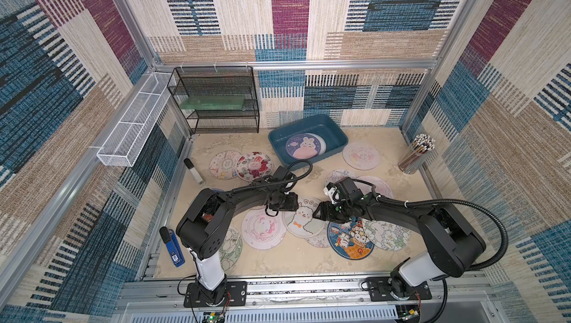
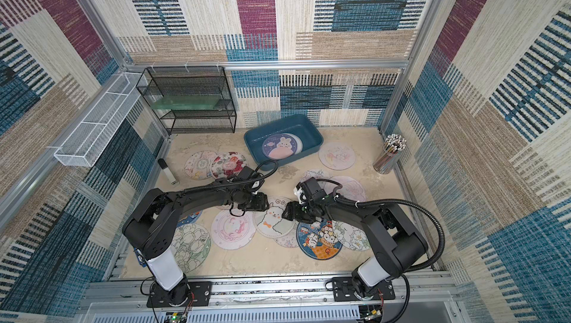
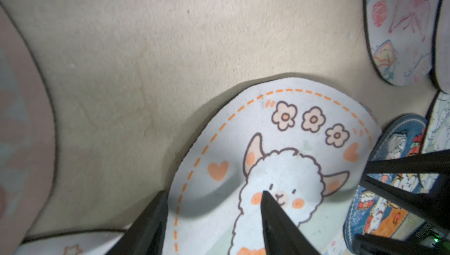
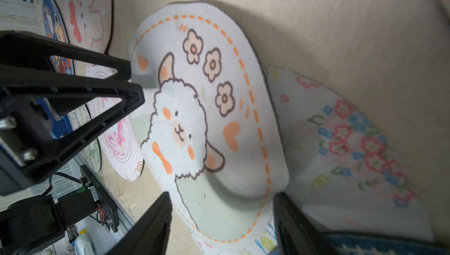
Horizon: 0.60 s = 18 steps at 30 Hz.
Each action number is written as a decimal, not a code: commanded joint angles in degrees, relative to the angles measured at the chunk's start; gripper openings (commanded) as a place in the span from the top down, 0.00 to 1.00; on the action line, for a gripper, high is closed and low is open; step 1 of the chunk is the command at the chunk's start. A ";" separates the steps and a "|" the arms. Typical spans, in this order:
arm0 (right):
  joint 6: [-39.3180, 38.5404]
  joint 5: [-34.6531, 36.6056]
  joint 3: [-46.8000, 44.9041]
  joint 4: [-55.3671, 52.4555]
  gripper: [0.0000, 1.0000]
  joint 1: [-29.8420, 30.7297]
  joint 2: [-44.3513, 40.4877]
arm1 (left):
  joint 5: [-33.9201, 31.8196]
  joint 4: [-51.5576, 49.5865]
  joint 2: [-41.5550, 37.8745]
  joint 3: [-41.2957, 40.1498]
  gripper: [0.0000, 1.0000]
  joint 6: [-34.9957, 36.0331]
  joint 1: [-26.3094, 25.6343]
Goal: Put the coasters into the storage box
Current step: Pick up the coaster from the center of the board.
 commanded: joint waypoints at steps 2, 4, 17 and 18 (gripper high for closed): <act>1.02 0.44 0.00 -0.37 0.33 0.59 0.93 | 1.72 -3.48 0.63 -1.17 0.40 0.03 -0.27; 1.31 0.94 -0.07 -0.28 0.37 0.76 1.10 | 1.70 -3.38 0.48 -1.35 0.40 0.10 -0.30; 2.03 1.47 1.73 0.39 0.62 1.46 2.64 | 1.87 -3.26 -0.28 -2.08 0.40 0.31 -0.33; 2.08 1.52 1.96 0.46 0.64 1.59 2.82 | 1.88 -3.23 -0.31 -2.17 0.40 0.28 -0.34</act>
